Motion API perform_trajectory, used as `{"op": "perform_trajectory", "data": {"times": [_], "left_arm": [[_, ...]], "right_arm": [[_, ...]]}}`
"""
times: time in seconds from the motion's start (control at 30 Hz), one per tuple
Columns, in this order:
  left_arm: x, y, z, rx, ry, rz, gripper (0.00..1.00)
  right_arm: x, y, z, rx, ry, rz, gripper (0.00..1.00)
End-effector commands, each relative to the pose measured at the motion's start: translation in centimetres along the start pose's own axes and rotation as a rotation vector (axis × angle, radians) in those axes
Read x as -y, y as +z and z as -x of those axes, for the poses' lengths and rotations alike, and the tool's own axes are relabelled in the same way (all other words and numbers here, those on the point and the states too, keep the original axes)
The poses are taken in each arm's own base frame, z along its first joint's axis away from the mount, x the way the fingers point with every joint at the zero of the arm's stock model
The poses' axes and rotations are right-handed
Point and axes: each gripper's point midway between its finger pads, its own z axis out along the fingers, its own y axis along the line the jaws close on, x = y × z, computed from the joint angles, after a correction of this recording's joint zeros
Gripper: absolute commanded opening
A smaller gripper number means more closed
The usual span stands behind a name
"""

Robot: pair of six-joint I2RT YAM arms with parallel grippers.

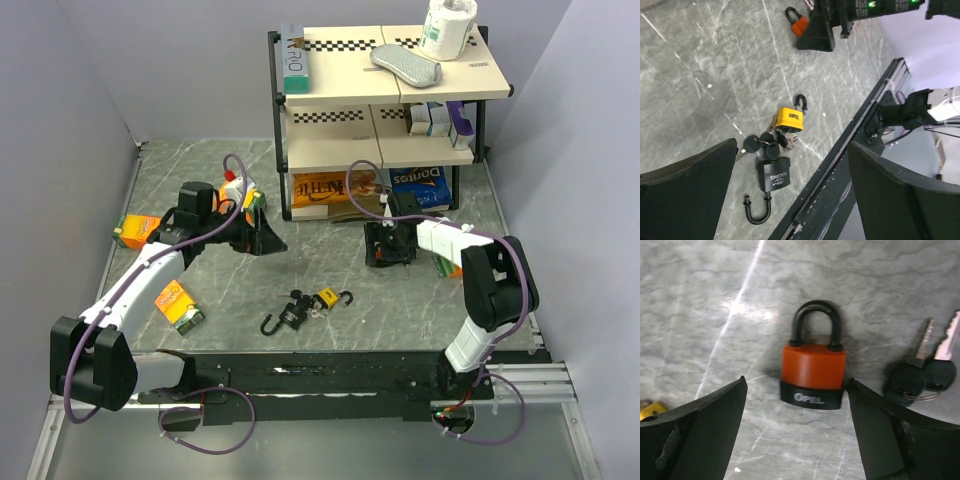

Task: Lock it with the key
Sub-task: Place the lock at the center of the board, then pick up the lock from the center of the board.

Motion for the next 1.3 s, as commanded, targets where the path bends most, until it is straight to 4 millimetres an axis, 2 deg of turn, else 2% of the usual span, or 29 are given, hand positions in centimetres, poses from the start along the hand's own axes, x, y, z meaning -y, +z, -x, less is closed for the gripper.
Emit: {"op": "perform_trajectory", "data": {"times": [0.0,0.07,0.1,0.13,0.2,0.27,0.3,0.33,0.37,0.4,0.47,0.6,0.83,0.9,0.93,1.03,1.27], "left_arm": [[0.9,-1.4,2.1,0.078,0.137,0.028,0.96],[0.2,-1.9,2.5,0.102,0.167,0.086,0.96],[0.3,-2.4,2.8,0.12,0.205,0.1,0.96],[0.3,-2.7,2.8,0.127,0.224,0.109,0.96],[0.9,-3.6,3.1,0.167,0.279,0.118,0.96],[1.5,-4.0,2.9,0.185,0.311,0.098,0.96],[1.9,-4.4,2.8,0.184,0.335,0.097,0.96],[2.0,-4.5,2.8,0.19,0.328,0.098,0.96],[2.2,-4.6,2.9,0.192,0.319,0.093,0.96],[2.2,-4.3,2.0,0.144,0.29,0.072,0.96],[2.2,-4.3,1.9,0.126,0.257,0.048,0.96],[2.6,-5.3,2.3,0.161,0.229,0.005,0.96],[1.6,-6.1,1.0,0.12,0.142,-0.03,0.97],[1.6,-6.1,0.8,0.116,0.108,-0.05,0.98],[1.3,-6.1,0.6,0.116,0.093,-0.052,0.98],[1.0,-6.2,0.8,0.118,0.075,-0.057,0.98],[0.5,-6.3,1.1,0.12,0.062,-0.053,0.99]], "right_arm": [[-3.2,-3.2,3.1,0.121,-0.066,0.129,0.9],[-4.9,-4.1,2.9,0.146,-0.127,0.221,0.9],[-6.1,-5.3,3.7,0.207,-0.219,0.268,0.9],[-7.3,-6.0,3.4,0.22,-0.265,0.339,0.9],[-9.0,-7.4,2.9,0.272,-0.484,0.43,0.9],[-11.3,-8.7,1.2,0.276,-0.65,0.566,0.9],[-11.6,-9.0,0.7,0.304,-0.83,0.597,0.9],[-12.6,-9.1,-1.3,0.265,-0.938,0.647,0.9],[-12.6,-8.8,-1.3,0.285,-1.079,0.625,0.9],[-13.0,-8.4,-1.9,0.272,-1.143,0.639,0.9],[-14.2,-8.4,-3.0,0.271,-1.261,0.699,0.9],[-16.1,-7.6,-4.2,0.253,-1.366,0.784,0.9],[-18.0,-6.0,-5.8,0.236,-1.549,0.849,0.9],[-18.1,-5.4,-6.6,0.202,-1.6,0.868,0.9],[-18.4,-5.3,-6.2,0.201,-1.624,0.863,0.9],[-18.6,-4.5,-6.6,0.166,-1.685,0.868,0.89],[-17.8,-2.3,-8.0,0.058,-1.805,0.861,0.85]]}}
